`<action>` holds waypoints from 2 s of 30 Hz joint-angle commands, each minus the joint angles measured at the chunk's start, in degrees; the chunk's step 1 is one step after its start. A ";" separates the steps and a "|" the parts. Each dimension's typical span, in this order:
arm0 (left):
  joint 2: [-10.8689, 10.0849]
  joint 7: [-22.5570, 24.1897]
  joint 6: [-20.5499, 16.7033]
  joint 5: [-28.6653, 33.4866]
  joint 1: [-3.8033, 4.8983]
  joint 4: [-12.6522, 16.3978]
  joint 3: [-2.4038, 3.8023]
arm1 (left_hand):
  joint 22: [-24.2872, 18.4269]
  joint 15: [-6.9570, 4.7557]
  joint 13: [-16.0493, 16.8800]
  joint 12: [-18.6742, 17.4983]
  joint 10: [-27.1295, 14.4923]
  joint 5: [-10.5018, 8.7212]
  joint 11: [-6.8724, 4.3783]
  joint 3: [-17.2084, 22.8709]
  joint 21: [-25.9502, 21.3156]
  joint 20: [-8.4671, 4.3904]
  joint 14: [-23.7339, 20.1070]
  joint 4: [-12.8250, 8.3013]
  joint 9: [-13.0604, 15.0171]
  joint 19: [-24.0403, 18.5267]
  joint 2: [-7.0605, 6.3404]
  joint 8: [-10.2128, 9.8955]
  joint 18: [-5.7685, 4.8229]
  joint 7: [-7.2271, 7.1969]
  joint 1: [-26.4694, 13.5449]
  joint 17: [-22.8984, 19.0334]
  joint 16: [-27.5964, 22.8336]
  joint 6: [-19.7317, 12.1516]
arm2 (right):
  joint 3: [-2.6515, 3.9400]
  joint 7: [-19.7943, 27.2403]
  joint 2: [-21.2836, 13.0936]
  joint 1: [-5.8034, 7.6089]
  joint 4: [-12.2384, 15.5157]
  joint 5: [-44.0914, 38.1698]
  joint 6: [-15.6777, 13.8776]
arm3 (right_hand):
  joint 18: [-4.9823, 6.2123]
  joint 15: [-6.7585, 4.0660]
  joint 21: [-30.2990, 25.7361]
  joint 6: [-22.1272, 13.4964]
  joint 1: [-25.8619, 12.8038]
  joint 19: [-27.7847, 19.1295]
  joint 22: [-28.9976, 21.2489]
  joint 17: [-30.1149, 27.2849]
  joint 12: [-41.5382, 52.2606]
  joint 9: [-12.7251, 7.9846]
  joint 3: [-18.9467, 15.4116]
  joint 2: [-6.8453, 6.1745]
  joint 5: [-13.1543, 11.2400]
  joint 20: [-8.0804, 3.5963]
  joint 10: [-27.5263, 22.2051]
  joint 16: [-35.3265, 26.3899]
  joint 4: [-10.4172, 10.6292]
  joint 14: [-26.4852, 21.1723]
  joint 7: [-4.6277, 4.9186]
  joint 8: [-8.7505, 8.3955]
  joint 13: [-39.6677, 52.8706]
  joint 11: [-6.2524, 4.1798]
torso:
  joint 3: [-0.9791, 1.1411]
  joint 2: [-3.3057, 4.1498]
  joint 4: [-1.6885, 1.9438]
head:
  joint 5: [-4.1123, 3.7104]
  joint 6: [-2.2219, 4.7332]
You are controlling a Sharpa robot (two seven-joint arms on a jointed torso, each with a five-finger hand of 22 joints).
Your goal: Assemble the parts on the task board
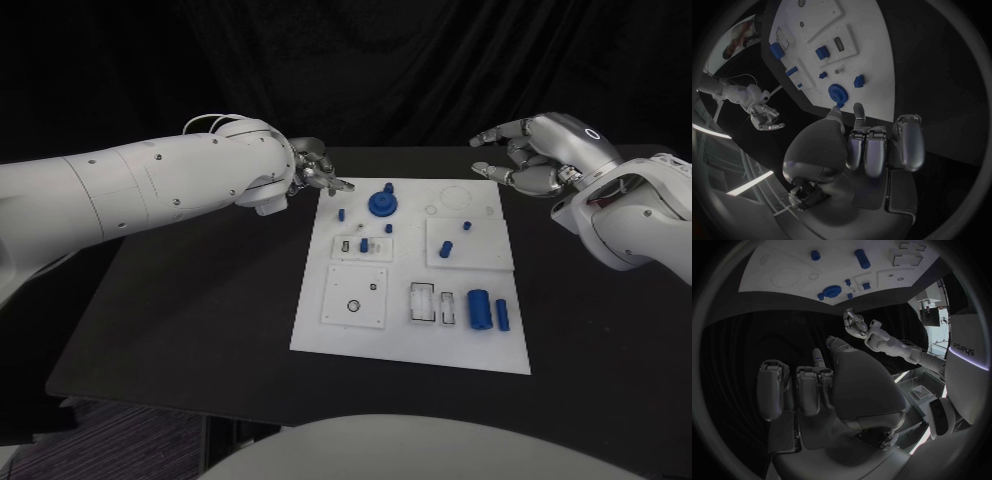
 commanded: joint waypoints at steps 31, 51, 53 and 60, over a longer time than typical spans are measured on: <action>2.02 -2.85 5.09 -0.10 -1.23 -2.49 0.05 | 2.82 0.76 15.05 -0.24 6.07 1.64 0.86 -1.13 -0.94 0.59 5.95 -0.20 -1.50 -0.45 0.92 -2.43 -0.78 0.79 -1.56 15.09 0.15 -0.20 | 0.04 0.09 0.06 0.02 0.16 -0.12 -0.11 | 0.18 0.37 -0.08 0.72 0.34 2.51 12.43 12.93 0.15 -0.23 0.62 0.07 1.39 0.31 5.87 -0.19 -0.30 5.48 -0.02 -0.26 15.10 0.36 | 0.05 -0.06 0.05 | 0.02 -0.01; 2.69 -2.42 6.22 -0.08 -1.80 -3.28 0.05 | 2.58 0.91 15.05 -0.24 6.07 5.08 1.00 -0.35 -1.61 0.74 5.95 -0.22 -2.69 -0.83 0.91 -4.02 -0.63 0.96 0.23 15.09 0.15 0.06 | 0.04 0.01 0.08 0.01 0.21 -0.12 -0.02 | 0.19 0.37 -0.11 0.71 0.41 2.50 12.43 12.90 0.15 -0.33 0.84 0.00 1.93 0.31 5.87 -0.21 -0.44 5.47 -0.01 -0.34 15.10 0.36 | 0.08 -0.09 0.06 | 0.17 -0.01; 2.77 -2.41 6.41 -0.08 -1.84 -3.32 0.05 | 2.52 0.92 15.05 -0.24 6.07 5.21 1.01 -0.29 -1.70 0.75 5.95 -0.24 -2.77 -0.88 0.91 -4.12 -0.61 0.97 0.34 15.09 0.15 0.07 | 0.04 -0.02 0.10 0.01 0.21 -0.12 0.00 | 0.19 0.37 -0.13 0.72 0.43 2.49 12.42 12.93 0.15 -0.35 0.90 -0.01 2.05 0.31 5.87 -0.19 -0.47 5.48 -0.01 -0.36 15.10 0.36 | 0.07 -0.09 0.03 | 0.20 -0.01; 2.99 -2.35 6.88 -0.08 -2.01 -3.48 0.05 | 2.52 0.96 15.05 -0.24 6.07 6.20 1.04 0.07 -1.85 0.80 5.95 -0.29 -3.14 -0.96 0.89 -4.56 -0.59 0.97 1.00 15.09 0.15 0.27 | 0.04 -0.07 0.15 0.01 0.21 -0.12 0.08 | 0.19 0.37 -0.14 0.72 0.46 2.49 12.42 12.90 0.15 -0.37 0.94 -0.03 2.15 0.31 5.87 -0.20 -0.51 5.47 0.00 -0.37 15.10 0.36 | 0.08 -0.08 0.04 | 0.18 -0.01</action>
